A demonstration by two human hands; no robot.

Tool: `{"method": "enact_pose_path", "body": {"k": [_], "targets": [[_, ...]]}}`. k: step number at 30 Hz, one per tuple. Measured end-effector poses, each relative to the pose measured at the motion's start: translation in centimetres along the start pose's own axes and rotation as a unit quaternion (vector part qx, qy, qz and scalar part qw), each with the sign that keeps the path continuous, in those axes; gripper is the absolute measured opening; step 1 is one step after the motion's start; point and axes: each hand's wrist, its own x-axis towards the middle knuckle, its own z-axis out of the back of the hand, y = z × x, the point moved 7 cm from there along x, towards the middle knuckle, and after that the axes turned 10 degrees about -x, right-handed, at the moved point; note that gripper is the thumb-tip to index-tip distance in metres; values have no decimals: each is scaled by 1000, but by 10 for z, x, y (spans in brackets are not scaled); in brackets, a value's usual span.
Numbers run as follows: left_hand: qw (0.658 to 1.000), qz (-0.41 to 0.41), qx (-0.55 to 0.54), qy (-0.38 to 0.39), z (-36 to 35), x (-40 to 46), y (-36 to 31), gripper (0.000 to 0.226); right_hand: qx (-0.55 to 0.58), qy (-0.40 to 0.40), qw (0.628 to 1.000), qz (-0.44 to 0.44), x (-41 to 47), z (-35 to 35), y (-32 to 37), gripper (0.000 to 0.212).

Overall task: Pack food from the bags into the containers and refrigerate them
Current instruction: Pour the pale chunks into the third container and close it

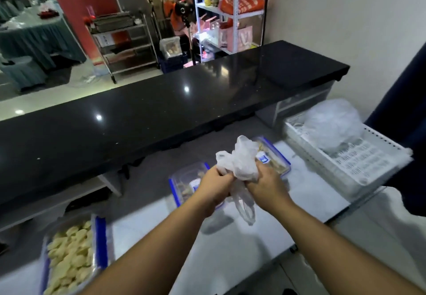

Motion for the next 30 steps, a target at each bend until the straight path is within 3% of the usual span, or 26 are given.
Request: {"method": "enact_pose_path", "body": {"k": [5,11,14,17,19,22,25,27,30], "targets": [[997,-5,66,25,-69,27,-3,21,-54,-100,992,-59,25,85,-77,42],[955,-54,289,46,-130,54,-7,33,-111,-270,941,-172,36,183,-159,58],[938,-66,334,57,-151,63,-7,38,-176,-312,915,-183,37,212,-187,63],[932,-58,349,81,-167,68,1,35,-166,-338,903,-210,40,232,-211,62],[926,-64,362,86,-173,72,6,39,-141,-281,921,-232,51,229,-228,73],[928,-53,356,95,-177,78,15,42,-217,-98,936,-260,64,201,-250,100],[920,-53,374,105,-179,81,20,41,-276,13,923,-267,65,171,-266,83],[921,-46,371,110,-178,83,21,40,-281,49,918,-275,64,158,-271,78],[909,-48,397,117,-176,86,18,40,-288,24,913,-289,62,161,-270,82]]}}
